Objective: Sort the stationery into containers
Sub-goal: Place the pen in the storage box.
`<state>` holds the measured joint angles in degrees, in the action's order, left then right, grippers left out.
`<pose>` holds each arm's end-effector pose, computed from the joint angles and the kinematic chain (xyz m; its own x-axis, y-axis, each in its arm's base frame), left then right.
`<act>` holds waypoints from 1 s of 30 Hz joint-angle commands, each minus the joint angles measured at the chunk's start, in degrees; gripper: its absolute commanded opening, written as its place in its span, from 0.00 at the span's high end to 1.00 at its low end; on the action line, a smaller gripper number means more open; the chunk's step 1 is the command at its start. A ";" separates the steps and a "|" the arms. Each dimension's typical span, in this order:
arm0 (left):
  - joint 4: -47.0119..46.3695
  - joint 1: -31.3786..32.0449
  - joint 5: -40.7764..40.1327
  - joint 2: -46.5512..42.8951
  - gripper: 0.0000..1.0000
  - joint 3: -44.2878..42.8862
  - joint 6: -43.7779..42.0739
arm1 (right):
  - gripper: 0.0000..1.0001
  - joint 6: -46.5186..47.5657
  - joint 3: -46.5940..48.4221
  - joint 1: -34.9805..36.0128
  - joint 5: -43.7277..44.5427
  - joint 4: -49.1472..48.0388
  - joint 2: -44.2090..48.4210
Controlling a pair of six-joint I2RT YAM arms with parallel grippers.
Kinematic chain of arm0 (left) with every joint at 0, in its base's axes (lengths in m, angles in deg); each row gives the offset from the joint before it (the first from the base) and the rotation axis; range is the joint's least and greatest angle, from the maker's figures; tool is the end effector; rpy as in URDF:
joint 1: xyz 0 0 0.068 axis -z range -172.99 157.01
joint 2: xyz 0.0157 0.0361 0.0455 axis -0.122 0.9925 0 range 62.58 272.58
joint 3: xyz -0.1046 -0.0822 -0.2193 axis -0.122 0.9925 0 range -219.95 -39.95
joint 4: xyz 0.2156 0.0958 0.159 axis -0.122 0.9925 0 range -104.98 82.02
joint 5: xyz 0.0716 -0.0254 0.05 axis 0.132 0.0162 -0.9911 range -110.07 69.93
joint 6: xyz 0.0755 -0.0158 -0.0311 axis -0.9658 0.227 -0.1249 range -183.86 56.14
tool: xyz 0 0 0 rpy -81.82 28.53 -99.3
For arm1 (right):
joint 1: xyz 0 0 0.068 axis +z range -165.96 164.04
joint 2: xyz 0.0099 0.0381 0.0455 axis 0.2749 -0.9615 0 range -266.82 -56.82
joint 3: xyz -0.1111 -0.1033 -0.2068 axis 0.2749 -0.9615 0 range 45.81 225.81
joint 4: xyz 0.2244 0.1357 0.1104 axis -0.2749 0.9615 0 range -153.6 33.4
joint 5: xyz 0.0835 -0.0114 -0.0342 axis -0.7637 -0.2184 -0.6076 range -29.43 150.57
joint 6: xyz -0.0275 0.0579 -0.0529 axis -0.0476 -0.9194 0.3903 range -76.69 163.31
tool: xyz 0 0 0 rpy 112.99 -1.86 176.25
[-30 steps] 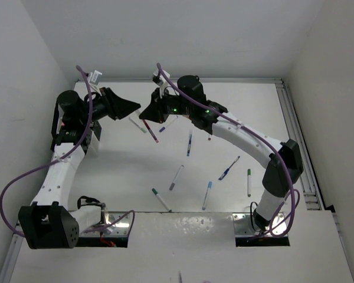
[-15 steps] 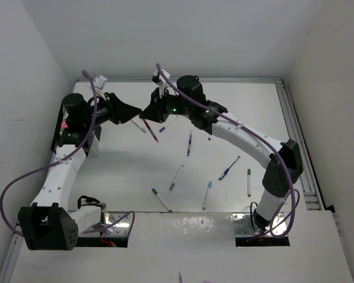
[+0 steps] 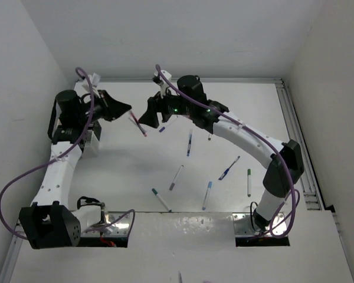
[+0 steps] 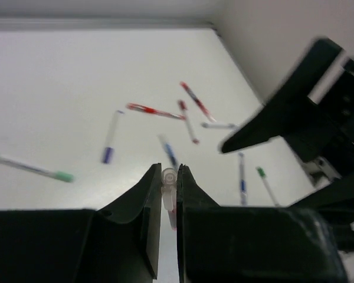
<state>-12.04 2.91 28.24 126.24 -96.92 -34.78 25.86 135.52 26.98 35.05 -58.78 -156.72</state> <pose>0.3087 -0.0323 0.3426 -0.4797 -0.3585 -0.8009 0.5191 0.6199 -0.5884 0.3250 0.3452 0.3322 -0.4566 -0.0552 -0.8880 -0.8202 0.4128 0.3960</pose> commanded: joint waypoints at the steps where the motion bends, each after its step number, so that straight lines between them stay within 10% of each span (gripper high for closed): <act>1: 9.33 -5.46 -9.88 2.07 1.00 -9.02 -13.76 | 0.28 1.19 -1.71 -3.20 2.22 1.85 4.27; 13: 13.57 -22.00 -25.81 15.52 1.00 -21.07 -33.20 | 0.29 4.80 -19.22 -11.47 6.80 4.23 12.97; 24: 17.72 -26.75 -18.88 12.99 1.00 -13.70 -39.00 | 0.31 5.32 -24.76 -13.76 6.18 3.97 14.20; 30: 21.41 -27.28 -9.22 13.51 0.84 -11.94 -49.90 | 0.32 5.06 -25.64 -14.28 5.57 3.97 14.20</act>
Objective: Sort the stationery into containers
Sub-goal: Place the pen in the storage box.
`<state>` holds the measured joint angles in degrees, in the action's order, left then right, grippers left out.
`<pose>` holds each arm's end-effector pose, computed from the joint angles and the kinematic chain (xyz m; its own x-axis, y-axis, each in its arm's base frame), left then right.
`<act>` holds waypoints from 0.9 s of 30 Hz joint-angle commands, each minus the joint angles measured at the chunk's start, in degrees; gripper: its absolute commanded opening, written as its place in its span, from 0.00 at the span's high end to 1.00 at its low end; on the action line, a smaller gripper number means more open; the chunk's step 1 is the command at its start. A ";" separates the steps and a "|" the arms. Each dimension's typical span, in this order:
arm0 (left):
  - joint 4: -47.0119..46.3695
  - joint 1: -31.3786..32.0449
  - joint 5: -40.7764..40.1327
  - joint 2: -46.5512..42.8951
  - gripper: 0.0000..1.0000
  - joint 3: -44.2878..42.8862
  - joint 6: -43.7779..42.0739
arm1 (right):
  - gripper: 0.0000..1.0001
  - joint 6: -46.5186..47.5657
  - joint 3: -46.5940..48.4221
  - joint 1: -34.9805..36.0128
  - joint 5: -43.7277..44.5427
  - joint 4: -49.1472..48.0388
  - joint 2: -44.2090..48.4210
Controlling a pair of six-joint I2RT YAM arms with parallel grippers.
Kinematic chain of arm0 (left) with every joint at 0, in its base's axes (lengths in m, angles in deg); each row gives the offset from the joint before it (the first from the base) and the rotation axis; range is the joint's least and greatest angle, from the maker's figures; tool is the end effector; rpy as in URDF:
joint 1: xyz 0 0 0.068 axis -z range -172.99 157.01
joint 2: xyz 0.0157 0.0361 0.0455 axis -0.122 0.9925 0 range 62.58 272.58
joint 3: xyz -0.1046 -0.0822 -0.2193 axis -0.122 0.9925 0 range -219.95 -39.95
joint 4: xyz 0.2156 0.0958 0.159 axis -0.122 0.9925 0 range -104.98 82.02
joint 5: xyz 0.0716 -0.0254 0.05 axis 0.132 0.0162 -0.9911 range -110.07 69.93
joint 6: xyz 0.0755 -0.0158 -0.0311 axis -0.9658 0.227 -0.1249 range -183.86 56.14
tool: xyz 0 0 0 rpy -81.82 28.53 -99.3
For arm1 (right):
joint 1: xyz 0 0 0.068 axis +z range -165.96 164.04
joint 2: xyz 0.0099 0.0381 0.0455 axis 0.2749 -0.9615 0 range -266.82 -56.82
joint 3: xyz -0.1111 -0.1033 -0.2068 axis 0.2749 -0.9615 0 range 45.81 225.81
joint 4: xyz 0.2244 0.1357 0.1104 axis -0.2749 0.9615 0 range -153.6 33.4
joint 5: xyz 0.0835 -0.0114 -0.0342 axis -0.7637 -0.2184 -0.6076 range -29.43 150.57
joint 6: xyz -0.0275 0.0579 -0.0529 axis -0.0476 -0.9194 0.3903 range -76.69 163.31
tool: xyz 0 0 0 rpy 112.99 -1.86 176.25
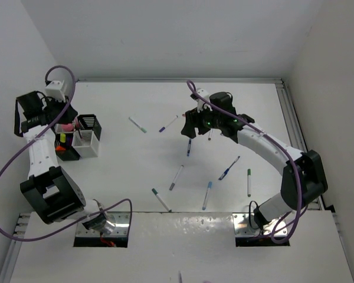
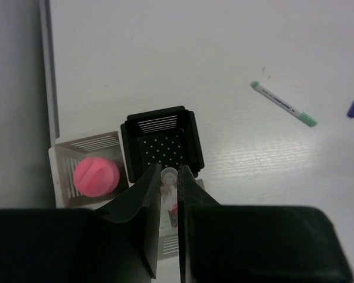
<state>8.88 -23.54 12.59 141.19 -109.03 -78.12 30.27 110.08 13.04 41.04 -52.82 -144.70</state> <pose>0.3298 0.1491 0.2958 -0.4692 -0.0361 -0.8823 0.0782 0.9935 -0.0823 0.3375 0.2148 0.2271 -0.6388 -0.1109 -0.7613 -0.5687 0.7346 0.3701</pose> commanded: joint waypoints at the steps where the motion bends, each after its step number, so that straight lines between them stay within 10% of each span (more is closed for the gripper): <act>1: -0.03 -1.01 7.06 -1.53 0.84 0.78 -6.74 | 0.32 0.65 -0.29 -0.25 -0.33 -1.82 2.27; 17: -2.33 0.31 8.38 8.22 0.94 -16.61 -0.68 | 0.33 1.35 -0.29 -0.52 -0.42 -1.03 2.10; 27: -9.88 2.15 8.73 11.91 0.94 -10.55 2.92 | 0.34 1.08 -0.73 -1.83 0.37 -1.38 0.25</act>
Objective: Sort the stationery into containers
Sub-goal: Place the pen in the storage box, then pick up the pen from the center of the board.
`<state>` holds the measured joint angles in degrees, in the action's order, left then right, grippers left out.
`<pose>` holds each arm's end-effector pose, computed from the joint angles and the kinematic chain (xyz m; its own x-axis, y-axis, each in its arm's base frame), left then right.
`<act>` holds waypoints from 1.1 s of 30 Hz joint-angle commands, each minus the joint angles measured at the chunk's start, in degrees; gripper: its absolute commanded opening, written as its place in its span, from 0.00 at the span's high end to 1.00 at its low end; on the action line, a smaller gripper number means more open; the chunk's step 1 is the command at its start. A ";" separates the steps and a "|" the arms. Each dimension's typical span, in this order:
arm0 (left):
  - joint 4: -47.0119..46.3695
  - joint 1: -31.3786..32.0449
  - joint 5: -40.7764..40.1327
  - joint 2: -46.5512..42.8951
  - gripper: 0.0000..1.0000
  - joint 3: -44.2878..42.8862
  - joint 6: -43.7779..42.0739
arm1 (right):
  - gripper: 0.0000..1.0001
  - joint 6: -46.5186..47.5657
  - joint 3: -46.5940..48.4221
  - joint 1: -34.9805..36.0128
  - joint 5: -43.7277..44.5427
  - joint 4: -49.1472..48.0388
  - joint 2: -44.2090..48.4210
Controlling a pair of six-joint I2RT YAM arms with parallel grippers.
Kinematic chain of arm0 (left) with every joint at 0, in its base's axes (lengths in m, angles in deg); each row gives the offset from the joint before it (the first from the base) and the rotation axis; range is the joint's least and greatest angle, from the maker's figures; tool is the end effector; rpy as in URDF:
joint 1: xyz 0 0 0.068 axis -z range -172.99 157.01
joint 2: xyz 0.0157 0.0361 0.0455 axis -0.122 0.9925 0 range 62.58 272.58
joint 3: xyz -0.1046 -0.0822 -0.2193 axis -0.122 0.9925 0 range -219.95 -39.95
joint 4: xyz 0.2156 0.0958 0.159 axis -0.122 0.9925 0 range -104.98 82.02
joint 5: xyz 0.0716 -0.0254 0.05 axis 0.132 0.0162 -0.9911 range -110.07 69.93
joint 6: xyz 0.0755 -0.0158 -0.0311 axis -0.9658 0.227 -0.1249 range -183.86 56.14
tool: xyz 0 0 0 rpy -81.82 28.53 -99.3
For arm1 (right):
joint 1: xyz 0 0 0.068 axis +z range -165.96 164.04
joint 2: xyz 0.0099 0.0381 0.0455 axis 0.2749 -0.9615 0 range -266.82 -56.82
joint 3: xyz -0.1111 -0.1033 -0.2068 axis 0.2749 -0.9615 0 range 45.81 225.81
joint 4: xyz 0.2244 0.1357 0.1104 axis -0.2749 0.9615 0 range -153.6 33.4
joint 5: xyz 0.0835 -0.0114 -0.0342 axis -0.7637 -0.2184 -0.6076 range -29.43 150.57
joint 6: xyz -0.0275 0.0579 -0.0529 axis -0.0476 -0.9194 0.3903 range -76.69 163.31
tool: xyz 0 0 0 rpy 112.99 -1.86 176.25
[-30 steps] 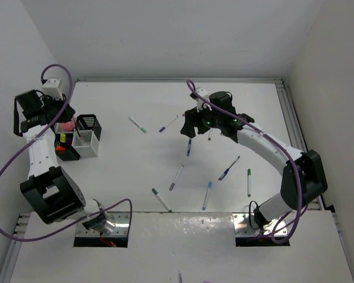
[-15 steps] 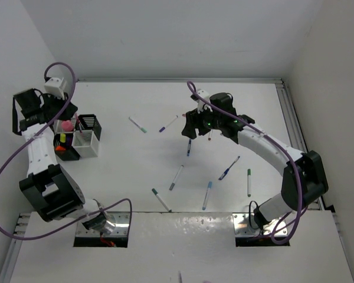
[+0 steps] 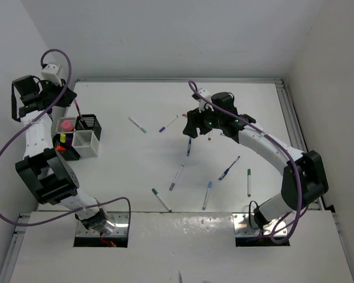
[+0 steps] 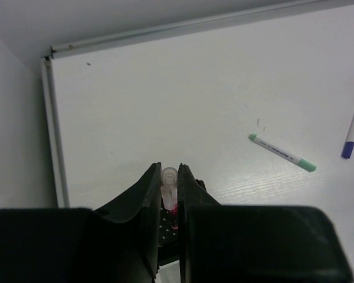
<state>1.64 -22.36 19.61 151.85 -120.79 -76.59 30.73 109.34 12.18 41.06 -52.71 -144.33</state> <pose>0.3800 0.1606 0.3253 -0.3321 0.0077 -0.9432 0.2049 0.9767 -0.0642 0.3384 0.2085 0.2243 -0.6415 -0.1102 -0.7592 -0.5598 0.7439 0.3650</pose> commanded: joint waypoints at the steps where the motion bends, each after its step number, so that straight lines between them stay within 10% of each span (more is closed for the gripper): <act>1: -2.65 1.24 1.37 1.51 0.94 1.73 1.39 | 0.34 0.19 0.02 -1.42 0.52 -1.32 -0.21; 5: -2.30 2.03 -0.74 2.30 0.85 3.31 -0.53 | 0.38 -1.92 1.51 -2.65 3.06 0.44 -2.40; 10: -1.07 3.43 -6.70 2.13 0.42 3.67 -2.47 | 0.48 -4.73 3.18 -2.21 11.05 5.27 -7.14; 14: -1.42 5.28 -9.88 -0.15 0.28 4.63 -2.91 | 0.50 -9.20 4.41 -0.11 23.15 6.94 -11.19; 33: -1.15 10.29 -13.32 -15.18 0.23 13.43 2.18 | 0.53 -21.17 21.11 7.63 37.00 15.64 -34.75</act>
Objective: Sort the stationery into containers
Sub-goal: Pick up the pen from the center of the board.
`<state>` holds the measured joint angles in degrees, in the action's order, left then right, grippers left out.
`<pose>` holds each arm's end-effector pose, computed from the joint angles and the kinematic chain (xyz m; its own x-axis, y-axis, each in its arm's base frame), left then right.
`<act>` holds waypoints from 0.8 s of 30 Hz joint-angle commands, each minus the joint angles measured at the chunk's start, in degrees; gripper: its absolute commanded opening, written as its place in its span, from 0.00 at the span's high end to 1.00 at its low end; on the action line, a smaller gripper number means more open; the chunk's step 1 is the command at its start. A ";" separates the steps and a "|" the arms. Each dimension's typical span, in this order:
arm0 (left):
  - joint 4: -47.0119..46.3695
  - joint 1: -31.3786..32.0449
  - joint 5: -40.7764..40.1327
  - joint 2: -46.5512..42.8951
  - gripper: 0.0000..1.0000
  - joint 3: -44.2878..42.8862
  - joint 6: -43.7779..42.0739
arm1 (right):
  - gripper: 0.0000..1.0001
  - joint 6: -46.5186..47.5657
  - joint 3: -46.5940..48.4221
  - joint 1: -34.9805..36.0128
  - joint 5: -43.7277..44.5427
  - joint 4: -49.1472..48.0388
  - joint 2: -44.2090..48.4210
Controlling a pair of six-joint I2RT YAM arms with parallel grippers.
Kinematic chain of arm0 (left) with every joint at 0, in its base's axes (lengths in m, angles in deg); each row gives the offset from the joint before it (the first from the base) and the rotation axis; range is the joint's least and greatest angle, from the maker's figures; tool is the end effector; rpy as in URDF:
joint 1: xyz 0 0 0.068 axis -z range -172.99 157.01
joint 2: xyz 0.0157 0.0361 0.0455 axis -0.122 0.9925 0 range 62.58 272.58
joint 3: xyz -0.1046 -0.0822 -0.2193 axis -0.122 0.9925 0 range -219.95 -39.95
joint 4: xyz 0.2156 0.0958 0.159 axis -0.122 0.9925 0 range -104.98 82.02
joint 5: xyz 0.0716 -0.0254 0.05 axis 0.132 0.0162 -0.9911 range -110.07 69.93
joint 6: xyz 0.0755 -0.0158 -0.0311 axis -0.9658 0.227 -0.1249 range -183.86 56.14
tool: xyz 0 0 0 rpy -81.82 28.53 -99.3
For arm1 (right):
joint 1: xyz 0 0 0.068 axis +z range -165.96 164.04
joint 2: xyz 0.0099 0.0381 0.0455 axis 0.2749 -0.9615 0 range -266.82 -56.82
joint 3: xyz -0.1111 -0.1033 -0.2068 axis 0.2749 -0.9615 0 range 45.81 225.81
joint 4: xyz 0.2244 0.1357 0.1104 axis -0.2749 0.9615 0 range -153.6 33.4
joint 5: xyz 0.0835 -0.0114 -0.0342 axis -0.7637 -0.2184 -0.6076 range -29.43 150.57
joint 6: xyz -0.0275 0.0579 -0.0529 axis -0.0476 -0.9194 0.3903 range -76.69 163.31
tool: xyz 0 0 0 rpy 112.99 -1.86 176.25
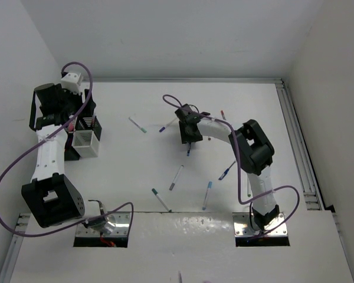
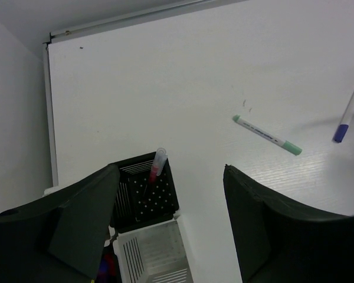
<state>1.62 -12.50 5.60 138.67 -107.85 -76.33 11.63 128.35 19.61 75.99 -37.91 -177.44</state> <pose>0.3522 0.0914 0.3158 -0.3709 0.0750 -0.9256 0.1535 0.9880 0.0186 0.3843 0.2511 0.0780 -0.8652 0.0037 -0.5014 -0.0126 0.9995 0.0291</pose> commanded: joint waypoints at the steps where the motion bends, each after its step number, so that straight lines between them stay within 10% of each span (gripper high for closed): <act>1: -1.13 0.44 0.96 -2.26 0.23 0.40 2.18 | 0.55 -2.59 2.10 0.11 2.07 1.11 -1.99; 8: -2.00 0.35 10.77 -3.06 0.25 0.83 6.91 | 1.00 -2.95 -1.86 0.11 -2.05 1.02 -2.17; 16: -10.52 1.66 26.79 -4.46 0.25 9.53 18.43 | 1.00 8.73 -4.14 0.55 -24.79 -9.05 11.53; 24: -34.80 9.65 34.01 -3.41 0.25 20.10 47.62 | 1.00 15.24 -5.29 5.38 -38.44 -14.08 22.52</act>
<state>-20.39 -5.90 34.87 135.87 -86.61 -40.20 22.89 121.62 23.15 45.49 -46.83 -158.62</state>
